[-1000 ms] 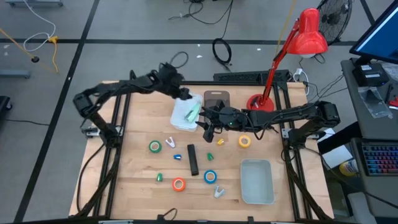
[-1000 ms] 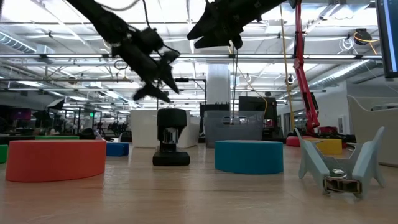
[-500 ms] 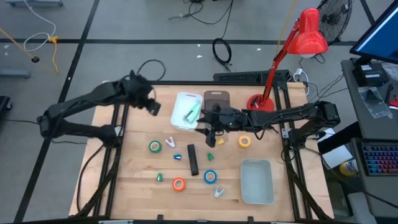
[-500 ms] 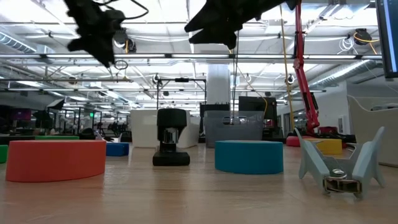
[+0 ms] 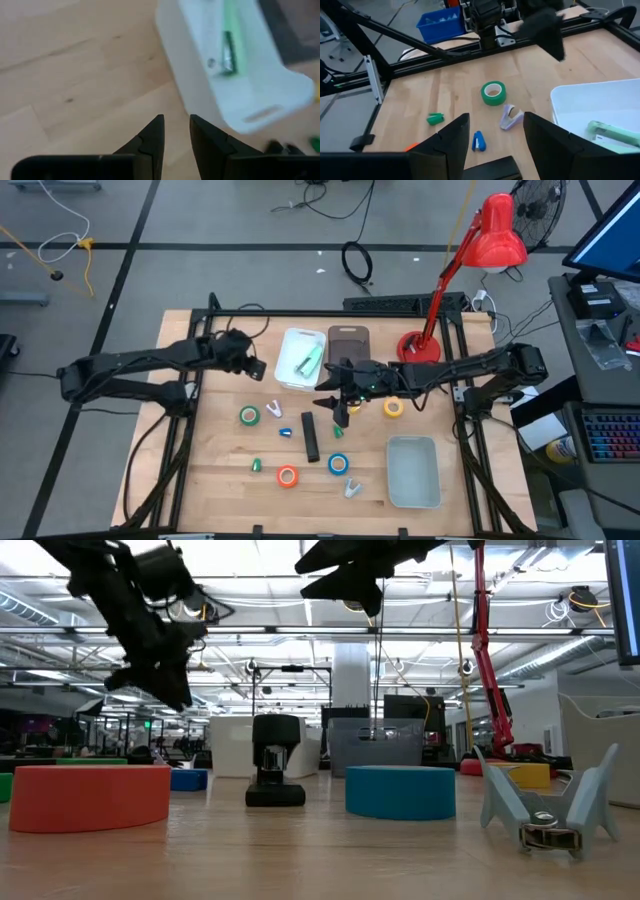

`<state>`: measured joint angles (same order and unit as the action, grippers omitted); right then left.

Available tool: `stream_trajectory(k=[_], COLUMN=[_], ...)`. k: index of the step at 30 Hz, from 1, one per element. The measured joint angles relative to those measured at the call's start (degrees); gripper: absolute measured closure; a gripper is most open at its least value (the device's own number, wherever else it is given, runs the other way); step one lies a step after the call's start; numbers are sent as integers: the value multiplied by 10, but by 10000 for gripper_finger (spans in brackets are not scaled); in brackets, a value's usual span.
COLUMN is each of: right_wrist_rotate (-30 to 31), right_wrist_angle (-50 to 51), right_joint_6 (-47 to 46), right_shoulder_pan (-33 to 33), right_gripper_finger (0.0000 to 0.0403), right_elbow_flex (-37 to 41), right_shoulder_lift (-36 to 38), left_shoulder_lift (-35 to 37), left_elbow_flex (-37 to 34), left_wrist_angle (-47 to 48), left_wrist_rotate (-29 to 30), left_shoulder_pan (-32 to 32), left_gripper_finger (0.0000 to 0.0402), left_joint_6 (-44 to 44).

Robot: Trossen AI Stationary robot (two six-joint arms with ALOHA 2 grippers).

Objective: Pick and place Stapler, Stapler remover, tape
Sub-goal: Put the black stapler into the white bin

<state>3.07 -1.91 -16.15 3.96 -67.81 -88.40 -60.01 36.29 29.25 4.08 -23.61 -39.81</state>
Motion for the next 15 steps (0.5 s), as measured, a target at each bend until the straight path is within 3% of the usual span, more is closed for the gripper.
stream_trajectory(k=[6,15], right_wrist_rotate=[1,1], right_wrist_angle=[0,1], right_joint_6=[-10,-10], right_shoulder_pan=[7,7], right_gripper_finger=[224,224], right_elbow_flex=[0,0], right_shoulder_lift=[0,0], left_shoulder_lift=[-61,-141], left_elbow_flex=[-3,-3], left_wrist_angle=[-51,-114], left_wrist_rotate=[-58,-123], left_shoulder_pan=[-31,-27], left_gripper_finger=[309,309], left_joint_6=[17,-2])
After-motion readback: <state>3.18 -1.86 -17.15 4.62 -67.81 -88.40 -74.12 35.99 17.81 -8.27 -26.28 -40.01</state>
